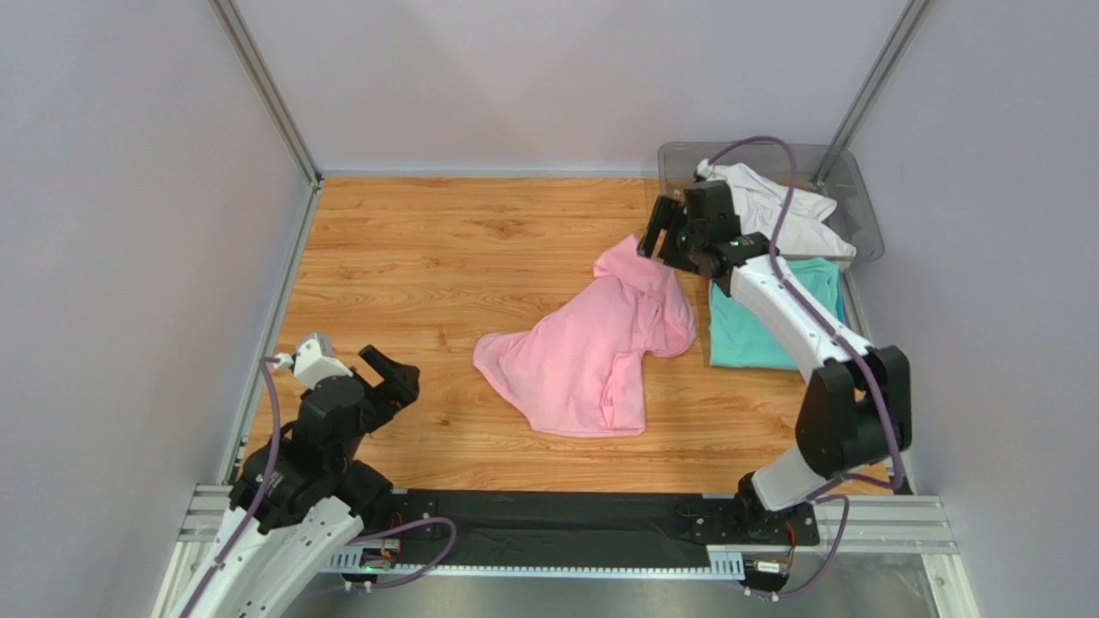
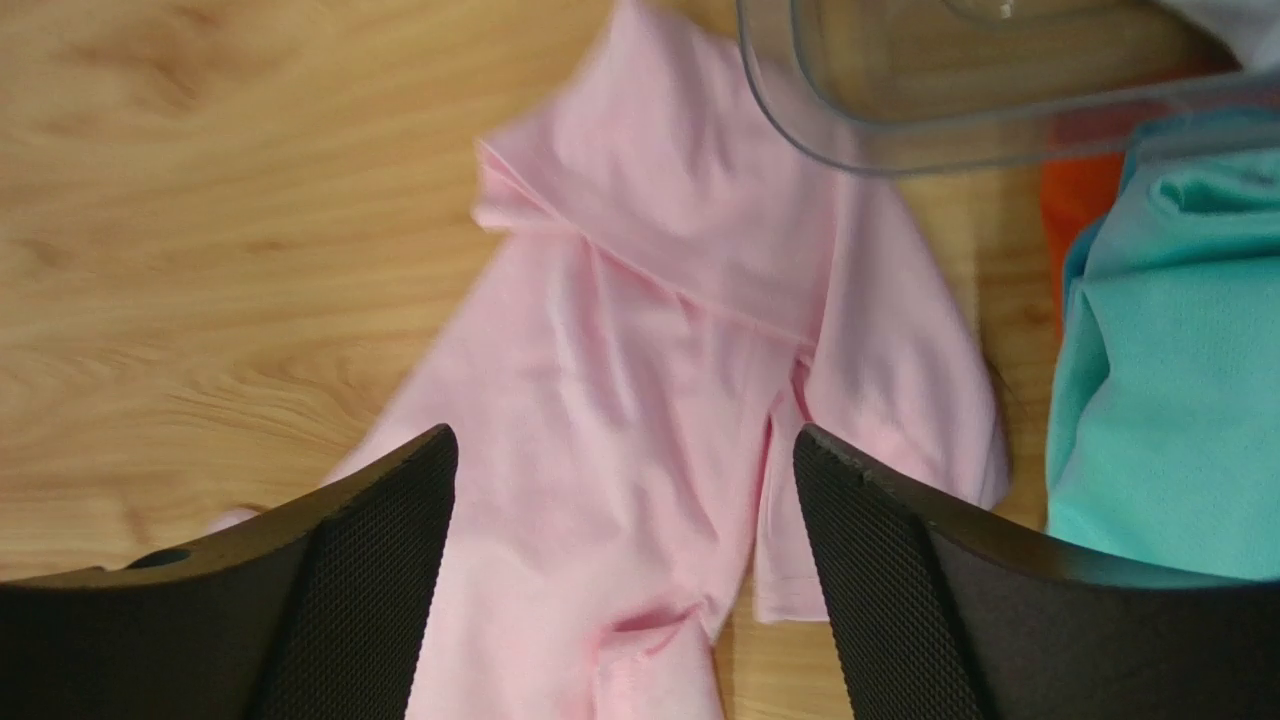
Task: Fold and stack the t-shirts
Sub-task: Flatten the tshirt out
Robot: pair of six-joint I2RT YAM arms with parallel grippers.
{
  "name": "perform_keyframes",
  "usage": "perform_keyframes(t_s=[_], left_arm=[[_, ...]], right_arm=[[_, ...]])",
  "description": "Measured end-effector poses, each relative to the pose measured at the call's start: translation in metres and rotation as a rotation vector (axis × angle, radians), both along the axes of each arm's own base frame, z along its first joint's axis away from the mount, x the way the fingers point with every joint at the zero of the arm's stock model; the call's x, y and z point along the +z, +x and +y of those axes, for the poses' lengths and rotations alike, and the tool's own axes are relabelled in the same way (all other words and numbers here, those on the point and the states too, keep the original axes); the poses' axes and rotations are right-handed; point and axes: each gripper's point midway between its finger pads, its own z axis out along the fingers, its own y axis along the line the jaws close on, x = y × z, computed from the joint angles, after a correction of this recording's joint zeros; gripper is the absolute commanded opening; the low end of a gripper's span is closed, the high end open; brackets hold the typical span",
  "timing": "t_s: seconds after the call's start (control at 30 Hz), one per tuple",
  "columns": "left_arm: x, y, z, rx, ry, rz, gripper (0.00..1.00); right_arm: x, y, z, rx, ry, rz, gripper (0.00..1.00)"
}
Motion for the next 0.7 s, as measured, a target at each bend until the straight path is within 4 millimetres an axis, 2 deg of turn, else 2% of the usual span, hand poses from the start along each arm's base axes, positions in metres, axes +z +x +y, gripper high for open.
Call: perform_keyframes(t_s=[0.07,0.13,0.2,0.27,0.33,0.4,0.47,0.53,0.63,0.7], left_arm=[[-0.008,0.001,-0.005,-0.018,0.015,0.046,1.00],[-0.016,0.003,-0.010,-0.036,0.030,0.090,1.00],[-0.022,0.006,-0.016,-0.052,0.039,0.127,1.00],[-0.027,0.008,-0.020,-0.065,0.048,0.158,1.00],[-0.030,0.009,-0.023,-0.074,0.053,0.177,1.00],[-0.033,0.011,-0.026,-0.083,0.055,0.193,1.00],[-0.036,0.014,-0.031,-0.095,0.050,0.197,1.00],[-0.043,0.016,-0.038,-0.120,0.040,0.208,1.00],[-0.060,0.018,-0.051,-0.171,0.022,0.232,1.00],[-0.073,0.019,-0.057,-0.193,0.021,0.256,1.00]], right_arm=[[-0.041,-0.011,-0.007,0.007,-0.073,0.116,0.96],[-0.047,-0.022,-0.009,0.025,-0.116,0.144,1.00],[-0.030,-0.029,-0.004,0.049,-0.139,0.091,1.00],[-0.009,-0.045,0.003,0.079,-0.145,0.019,1.00],[0.008,-0.070,0.014,0.121,-0.138,-0.056,1.00],[0.008,-0.098,0.026,0.168,-0.128,-0.087,1.00],[-0.011,-0.126,0.035,0.220,-0.129,-0.073,1.00],[-0.045,-0.153,0.040,0.273,-0.153,-0.006,1.00],[-0.090,-0.185,0.044,0.340,-0.199,0.096,0.99],[-0.106,-0.199,0.043,0.365,-0.220,0.137,0.99]])
